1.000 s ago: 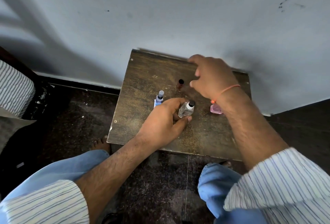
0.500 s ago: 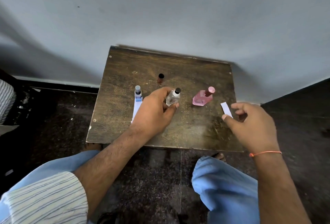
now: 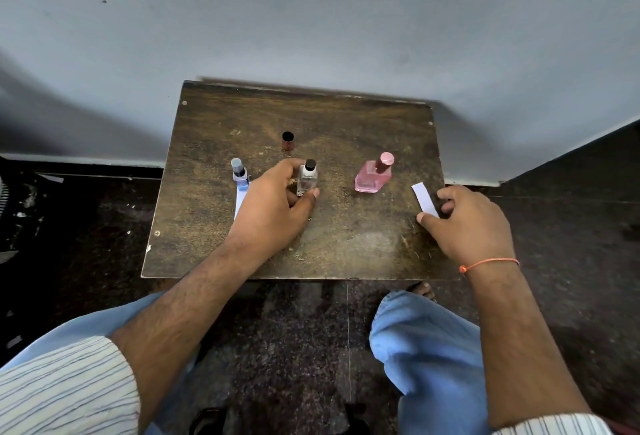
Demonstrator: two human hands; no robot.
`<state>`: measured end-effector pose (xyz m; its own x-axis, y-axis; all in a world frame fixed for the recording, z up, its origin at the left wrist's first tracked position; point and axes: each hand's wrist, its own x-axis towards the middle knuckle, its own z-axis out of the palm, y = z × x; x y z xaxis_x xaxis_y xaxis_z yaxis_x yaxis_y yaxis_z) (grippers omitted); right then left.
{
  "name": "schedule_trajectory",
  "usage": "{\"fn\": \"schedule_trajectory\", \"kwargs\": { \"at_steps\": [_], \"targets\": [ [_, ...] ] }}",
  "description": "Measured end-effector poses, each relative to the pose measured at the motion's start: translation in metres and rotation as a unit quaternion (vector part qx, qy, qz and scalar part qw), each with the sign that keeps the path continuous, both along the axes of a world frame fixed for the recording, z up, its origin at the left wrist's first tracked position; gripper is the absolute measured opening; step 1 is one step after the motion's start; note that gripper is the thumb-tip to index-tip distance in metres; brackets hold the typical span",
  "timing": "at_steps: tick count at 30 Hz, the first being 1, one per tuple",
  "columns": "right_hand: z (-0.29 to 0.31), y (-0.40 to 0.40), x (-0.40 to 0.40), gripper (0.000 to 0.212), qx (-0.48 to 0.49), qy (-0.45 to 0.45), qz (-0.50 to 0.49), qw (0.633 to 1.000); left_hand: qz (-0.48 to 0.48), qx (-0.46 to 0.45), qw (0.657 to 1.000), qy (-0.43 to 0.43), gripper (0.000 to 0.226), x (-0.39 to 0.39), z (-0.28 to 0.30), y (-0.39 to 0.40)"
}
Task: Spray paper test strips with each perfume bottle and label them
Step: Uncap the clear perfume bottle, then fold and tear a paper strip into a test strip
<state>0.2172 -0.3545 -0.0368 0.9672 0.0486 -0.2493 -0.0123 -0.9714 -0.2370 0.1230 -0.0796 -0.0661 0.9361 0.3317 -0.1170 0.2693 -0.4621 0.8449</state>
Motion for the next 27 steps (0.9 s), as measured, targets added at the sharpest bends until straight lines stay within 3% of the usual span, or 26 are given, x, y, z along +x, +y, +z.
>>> {"fn": "schedule_trajectory", "kwargs": {
  "at_steps": [8,15,19,22,27],
  "targets": [
    [0.002,0.000,-0.002,0.037,0.035,0.014,-0.032,0.999,0.007,-0.035,0.999,0.014,0.068,-0.008,-0.002,0.003],
    [0.002,0.001,-0.003,0.040,0.086,0.023,-0.070,0.994,0.016,-0.028,0.999,0.020,0.085,-0.024,0.013,0.004],
    [0.004,0.002,-0.002,0.040,0.126,0.038,-0.089,0.987,0.049,-0.065,0.997,0.011,0.064,-0.034,0.033,0.009],
    [0.004,0.005,-0.001,0.030,0.141,0.052,-0.095,0.984,0.063,-0.105,0.992,0.018,0.046,-0.040,0.042,0.012],
    [0.002,0.005,-0.001,0.017,0.123,0.051,-0.089,0.987,-0.011,-0.155,0.987,0.031,0.031,-0.043,0.034,0.005]
  ]
}}
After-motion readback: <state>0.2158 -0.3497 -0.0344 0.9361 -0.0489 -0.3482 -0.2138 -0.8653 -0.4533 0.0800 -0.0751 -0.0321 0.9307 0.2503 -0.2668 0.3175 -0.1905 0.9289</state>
